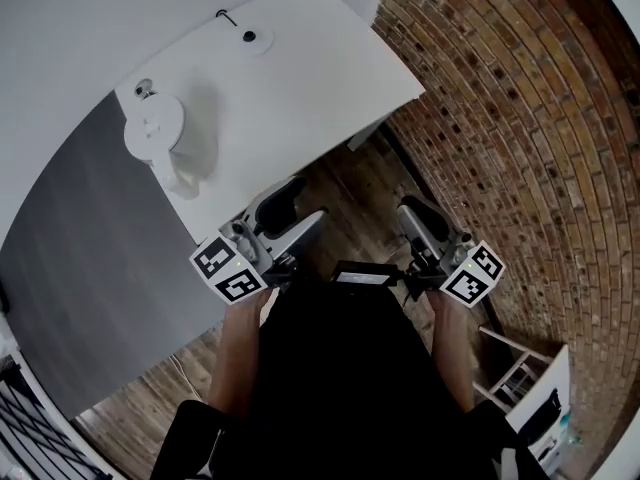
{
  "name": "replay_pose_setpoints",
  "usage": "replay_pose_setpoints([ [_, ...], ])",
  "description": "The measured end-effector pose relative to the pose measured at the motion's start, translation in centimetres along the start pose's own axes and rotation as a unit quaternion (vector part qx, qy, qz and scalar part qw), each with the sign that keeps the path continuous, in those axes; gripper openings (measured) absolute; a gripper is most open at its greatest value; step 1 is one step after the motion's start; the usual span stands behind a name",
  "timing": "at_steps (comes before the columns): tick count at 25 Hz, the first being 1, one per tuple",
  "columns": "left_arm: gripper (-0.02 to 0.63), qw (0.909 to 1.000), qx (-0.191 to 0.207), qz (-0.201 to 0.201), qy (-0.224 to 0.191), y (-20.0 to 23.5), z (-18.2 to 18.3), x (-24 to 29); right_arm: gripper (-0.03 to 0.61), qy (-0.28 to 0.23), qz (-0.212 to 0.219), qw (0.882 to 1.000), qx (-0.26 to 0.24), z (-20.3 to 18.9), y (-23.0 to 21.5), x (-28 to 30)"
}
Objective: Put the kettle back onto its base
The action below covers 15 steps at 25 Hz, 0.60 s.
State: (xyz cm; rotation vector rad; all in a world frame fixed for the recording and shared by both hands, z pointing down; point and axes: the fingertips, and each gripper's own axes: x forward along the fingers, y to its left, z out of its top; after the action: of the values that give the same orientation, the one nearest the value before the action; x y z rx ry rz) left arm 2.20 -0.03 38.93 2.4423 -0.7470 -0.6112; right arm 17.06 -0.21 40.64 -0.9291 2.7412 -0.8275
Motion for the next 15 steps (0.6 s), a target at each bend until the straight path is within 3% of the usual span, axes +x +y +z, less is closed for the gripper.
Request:
replay_pose_setpoints([
  [7, 0.281, 0.9994, 0.007, 0.032, -0.01, 2.2, 1.4, -0.9, 0.077, 0.014, 0.017, 1.0, 0.007, 0.2, -0.7, 2.8],
  [15, 0.281, 0.9944, 0.03, 0.097, -0.032, 4.3, 2.0, 0.0, 0.077, 0.031, 0.077, 0.996, 0.03, 1.5, -4.3, 5.9],
])
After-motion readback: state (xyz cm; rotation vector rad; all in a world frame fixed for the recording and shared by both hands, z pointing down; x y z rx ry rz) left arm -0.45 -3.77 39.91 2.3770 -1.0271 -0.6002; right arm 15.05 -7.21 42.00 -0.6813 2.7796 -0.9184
